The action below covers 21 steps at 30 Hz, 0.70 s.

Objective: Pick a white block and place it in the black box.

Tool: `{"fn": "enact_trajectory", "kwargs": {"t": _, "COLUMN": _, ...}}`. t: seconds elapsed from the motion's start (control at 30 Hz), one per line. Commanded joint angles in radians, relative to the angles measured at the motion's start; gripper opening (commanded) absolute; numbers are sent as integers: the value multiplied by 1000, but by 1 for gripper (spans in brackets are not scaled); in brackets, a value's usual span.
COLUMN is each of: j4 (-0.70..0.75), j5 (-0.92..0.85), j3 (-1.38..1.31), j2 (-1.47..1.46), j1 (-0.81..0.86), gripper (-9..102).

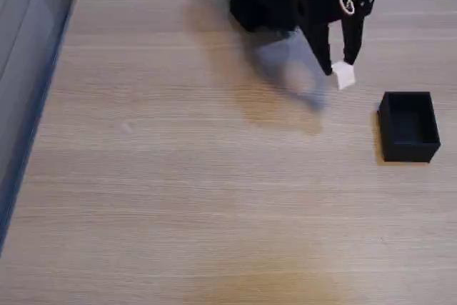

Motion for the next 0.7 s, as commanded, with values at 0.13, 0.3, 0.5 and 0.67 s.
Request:
{"fn": "enact_trajectory", "kwargs": {"t": 0.13, "j4": -5, "j5": 71, "j3": -146, "j2": -61, "j1": -229, "gripper": 0}}
{"fn": "enact_trajectory", "kwargs": {"t": 0.3, "j4": -61, "j5": 137, "j3": -225, "j2": -190, "j1": -304, "gripper": 0}}
{"fn": "enact_trajectory", "kwargs": {"t": 0.5, "j4": -112, "j5": 183, "j3": -334, "j2": -359, "j1": -310, "gripper": 0}}
{"fn": "enact_trajectory", "kwargs": {"t": 0.67, "j4": -147, "j5": 181, "j3": -416, "j2": -485, "j1": -264, "gripper": 0}}
